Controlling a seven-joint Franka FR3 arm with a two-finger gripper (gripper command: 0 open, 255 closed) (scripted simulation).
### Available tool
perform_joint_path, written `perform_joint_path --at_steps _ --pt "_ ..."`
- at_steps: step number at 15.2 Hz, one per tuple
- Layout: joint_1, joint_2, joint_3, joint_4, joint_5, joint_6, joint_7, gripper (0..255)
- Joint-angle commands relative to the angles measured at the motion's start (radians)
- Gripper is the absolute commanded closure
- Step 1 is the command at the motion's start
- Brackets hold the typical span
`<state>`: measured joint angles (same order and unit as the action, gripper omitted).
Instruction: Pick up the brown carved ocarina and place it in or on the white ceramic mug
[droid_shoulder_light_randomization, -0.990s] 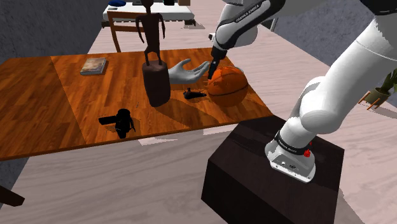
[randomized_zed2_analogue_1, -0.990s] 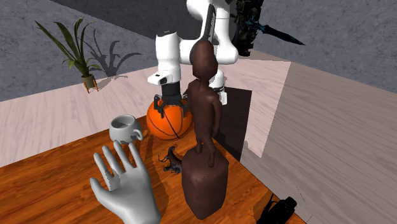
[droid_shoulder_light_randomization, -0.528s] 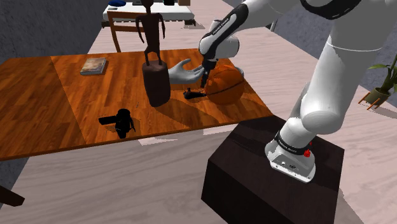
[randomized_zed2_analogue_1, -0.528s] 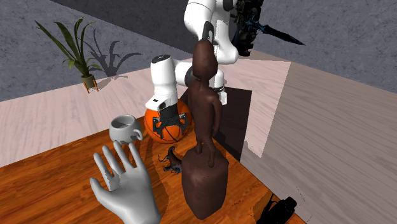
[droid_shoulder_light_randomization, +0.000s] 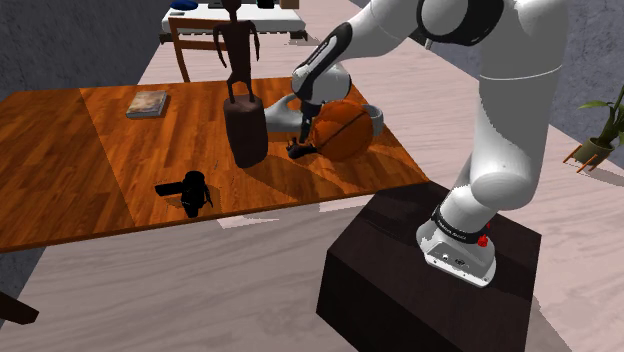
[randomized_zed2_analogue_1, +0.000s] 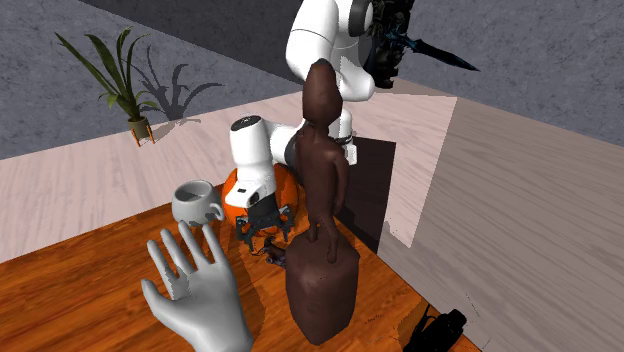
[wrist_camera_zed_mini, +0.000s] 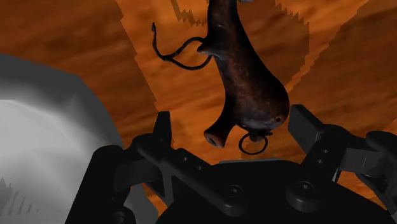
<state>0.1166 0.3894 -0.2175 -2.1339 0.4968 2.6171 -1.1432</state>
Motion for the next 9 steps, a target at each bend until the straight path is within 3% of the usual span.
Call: perform_joint_path --at_steps 1,9 --pt "-0.01 0.04 0.011 -0.016 0.017 -0.013 -0.012 0" --pt "-0.078 0.092 0.091 -0.002 0.004 0.038 -0.005 0"
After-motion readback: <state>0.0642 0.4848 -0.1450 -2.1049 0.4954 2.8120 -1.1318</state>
